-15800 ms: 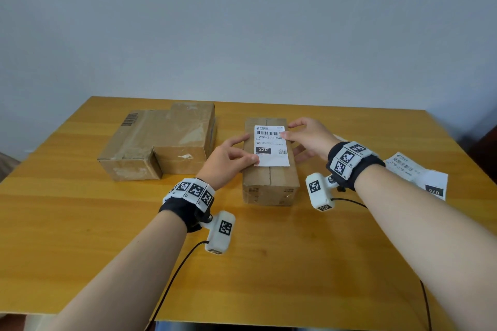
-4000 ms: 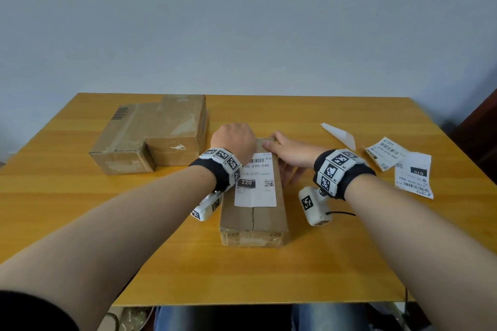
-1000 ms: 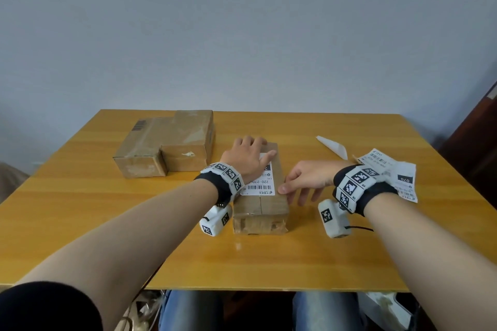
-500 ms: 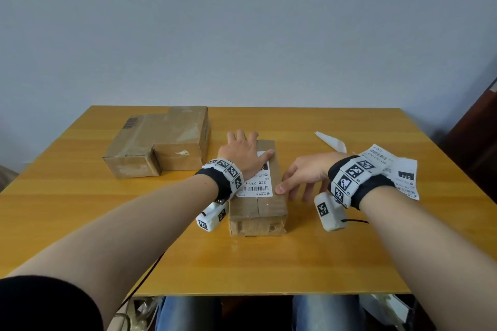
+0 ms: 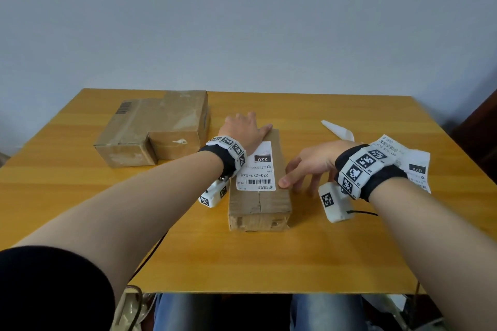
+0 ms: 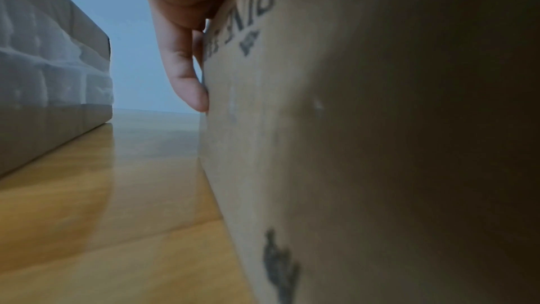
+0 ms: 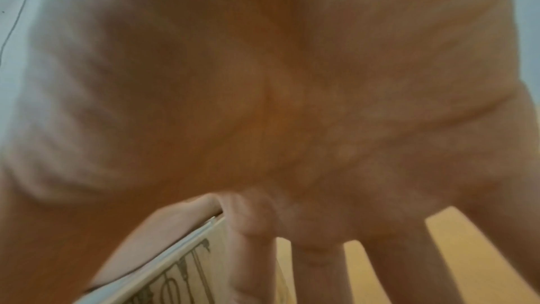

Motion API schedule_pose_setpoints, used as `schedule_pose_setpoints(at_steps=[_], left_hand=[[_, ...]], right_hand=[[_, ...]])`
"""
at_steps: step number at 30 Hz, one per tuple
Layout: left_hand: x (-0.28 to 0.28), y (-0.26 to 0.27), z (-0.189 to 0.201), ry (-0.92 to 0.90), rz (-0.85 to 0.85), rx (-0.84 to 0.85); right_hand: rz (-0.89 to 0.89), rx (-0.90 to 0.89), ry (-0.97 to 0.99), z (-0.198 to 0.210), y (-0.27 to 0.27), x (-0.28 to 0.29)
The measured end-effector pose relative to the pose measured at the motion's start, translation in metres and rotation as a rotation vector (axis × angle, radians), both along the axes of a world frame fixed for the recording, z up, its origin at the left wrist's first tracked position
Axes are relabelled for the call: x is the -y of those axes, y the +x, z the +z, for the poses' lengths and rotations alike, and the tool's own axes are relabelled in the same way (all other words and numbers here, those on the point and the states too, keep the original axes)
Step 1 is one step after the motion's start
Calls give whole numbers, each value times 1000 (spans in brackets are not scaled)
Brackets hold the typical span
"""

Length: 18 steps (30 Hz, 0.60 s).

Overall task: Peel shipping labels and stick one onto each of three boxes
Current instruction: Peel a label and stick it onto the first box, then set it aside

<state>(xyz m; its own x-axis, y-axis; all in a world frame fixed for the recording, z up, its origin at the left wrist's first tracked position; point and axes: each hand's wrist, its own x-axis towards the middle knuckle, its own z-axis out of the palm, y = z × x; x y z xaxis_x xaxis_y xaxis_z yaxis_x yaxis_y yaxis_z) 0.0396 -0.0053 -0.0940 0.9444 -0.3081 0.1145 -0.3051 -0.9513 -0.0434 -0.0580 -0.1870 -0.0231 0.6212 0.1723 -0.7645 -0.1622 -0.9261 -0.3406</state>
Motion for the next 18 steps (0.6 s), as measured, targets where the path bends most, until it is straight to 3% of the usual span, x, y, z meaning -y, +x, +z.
schedule_pose_setpoints(at_steps=[2, 18], left_hand=[[1, 0, 7, -92, 64, -31], [-1, 19, 13, -200, 72, -18]], right_hand=[[29, -15, -28, 1, 4, -2], [121, -40, -41, 10, 8, -12]])
